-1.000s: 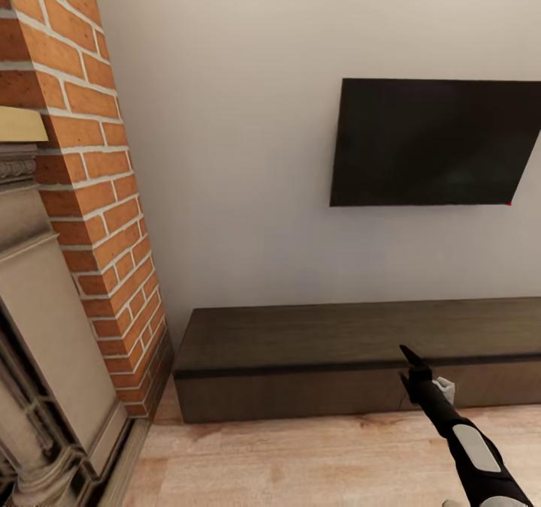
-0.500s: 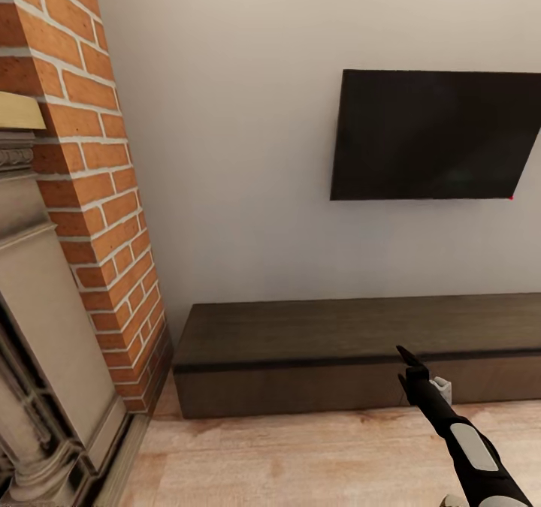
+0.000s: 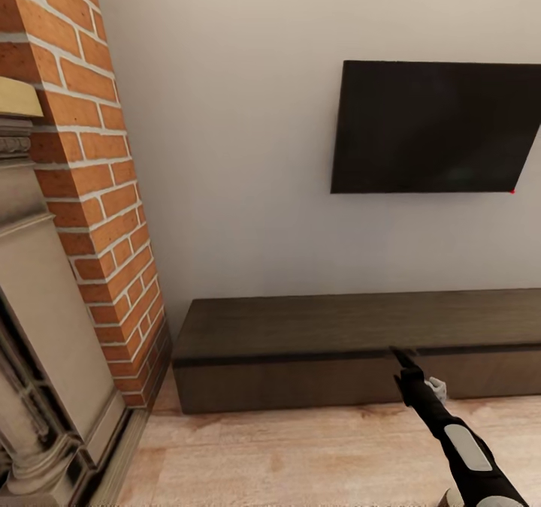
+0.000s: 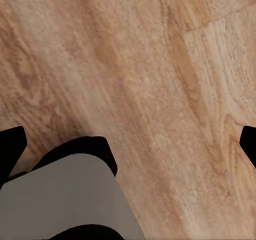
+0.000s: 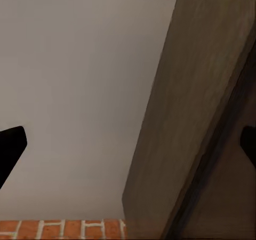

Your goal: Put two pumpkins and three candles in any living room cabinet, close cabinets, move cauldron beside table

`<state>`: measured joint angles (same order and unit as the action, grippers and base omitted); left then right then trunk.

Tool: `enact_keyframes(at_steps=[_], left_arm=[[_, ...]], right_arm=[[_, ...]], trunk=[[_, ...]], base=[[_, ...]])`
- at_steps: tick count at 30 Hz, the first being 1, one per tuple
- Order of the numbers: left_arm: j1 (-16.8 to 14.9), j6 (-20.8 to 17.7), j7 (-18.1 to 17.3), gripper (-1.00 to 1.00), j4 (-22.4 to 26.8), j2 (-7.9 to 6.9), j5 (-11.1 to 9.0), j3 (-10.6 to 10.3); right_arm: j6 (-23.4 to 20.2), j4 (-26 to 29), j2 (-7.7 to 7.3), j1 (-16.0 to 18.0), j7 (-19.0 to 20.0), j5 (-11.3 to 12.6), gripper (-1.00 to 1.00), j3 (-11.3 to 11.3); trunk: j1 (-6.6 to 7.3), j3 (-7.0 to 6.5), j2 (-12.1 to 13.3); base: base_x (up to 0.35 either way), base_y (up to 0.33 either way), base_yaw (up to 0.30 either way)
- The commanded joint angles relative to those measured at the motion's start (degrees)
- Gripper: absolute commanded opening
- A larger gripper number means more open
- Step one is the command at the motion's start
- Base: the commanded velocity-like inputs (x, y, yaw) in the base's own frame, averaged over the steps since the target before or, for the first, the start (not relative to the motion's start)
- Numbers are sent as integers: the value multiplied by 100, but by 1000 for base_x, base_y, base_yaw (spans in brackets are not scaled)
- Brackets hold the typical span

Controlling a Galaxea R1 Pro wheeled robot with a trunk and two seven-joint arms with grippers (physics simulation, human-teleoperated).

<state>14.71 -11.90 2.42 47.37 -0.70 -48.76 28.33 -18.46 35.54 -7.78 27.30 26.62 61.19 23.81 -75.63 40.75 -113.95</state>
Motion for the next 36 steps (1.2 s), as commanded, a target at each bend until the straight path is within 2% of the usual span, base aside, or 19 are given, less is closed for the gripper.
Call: enact_keyframes(at_steps=[1, 5, 7, 10, 11, 16, 20, 23, 24, 26, 27, 30, 34, 36], left_arm=[[-1, 1, 2, 100, 0, 0, 2, -1], [1, -2, 3, 100, 0, 0, 5, -2], [2, -4, 1, 100, 0, 0, 1, -3], [2, -5, -2, 100, 0, 0, -5, -1], [3, -5, -4, 100, 0, 0, -5, 1], [2, -9, -12, 100, 17, 0, -17, -7], [2, -7, -8, 100, 43, 8, -11, -34], [-1, -6, -3, 100, 52, 13, 1, -47], [-5, -6, 5, 100, 56, 15, 11, -54], [-8, -6, 11, 100, 58, 16, 19, -61], [-9, -6, 12, 100, 59, 16, 24, -65], [-11, -6, 6, 100, 61, 17, 29, -66], [-12, -6, 5, 100, 62, 17, 32, -66], [-12, -6, 3, 100, 62, 16, 32, -65]], right_arm=[[-5, 90, -9, -10, -9, 1, 100, -127], [-107, 305, -42, -30, -3, 12, 100, -306], [-488, 590, -55, -41, -16, 13, 100, -363], [-930, 924, -61, -54, -26, 10, 100, -378], [-1204, 1189, -68, -85, -34, 14, 100, -376], [-1465, 1435, -32, -174, -152, 52, 100, -333], [-1458, 1411, -14, -178, -216, 102, 100, -231], [-1452, 1355, 7, -168, -218, 197, 100, 12], [-1448, 1258, 25, -152, -210, 316, 100, 184], [-1434, 1129, 50, -140, -201, 495, 100, 298], [-1394, 1020, 83, -133, -191, 687, 100, 370], [-1185, 870, 177, -117, -172, 950, 100, 443], [-807, 513, 231, -11, -102, 1062, 100, 473], [-513, 44, 249, 186, 160, 1069, 100, 478]], trunk=[[-23, 19, -42], [-111, 91, -202], [-155, 126, -282], [-220, 180, -403], [-242, 198, -443], [-352, 288, -643], [-440, 360, -804], [-506, 414, -924], [-528, 432, -964], [-572, 468, -1044], [-594, 485, -1084], [-660, 539, -1205], [-748, 611, -1365], [-791, 647, -1445]], base=[[0, 0, 0], [0, 0, 0], [0, 0, 0], [0, 0, 0], [0, 0, 0], [0, 0, 0], [0, 0, 0], [0, 0, 0], [0, 0, 0], [0, 0, 0], [0, 0, 0], [0, 0, 0], [0, 0, 0], [0, 0, 0]])
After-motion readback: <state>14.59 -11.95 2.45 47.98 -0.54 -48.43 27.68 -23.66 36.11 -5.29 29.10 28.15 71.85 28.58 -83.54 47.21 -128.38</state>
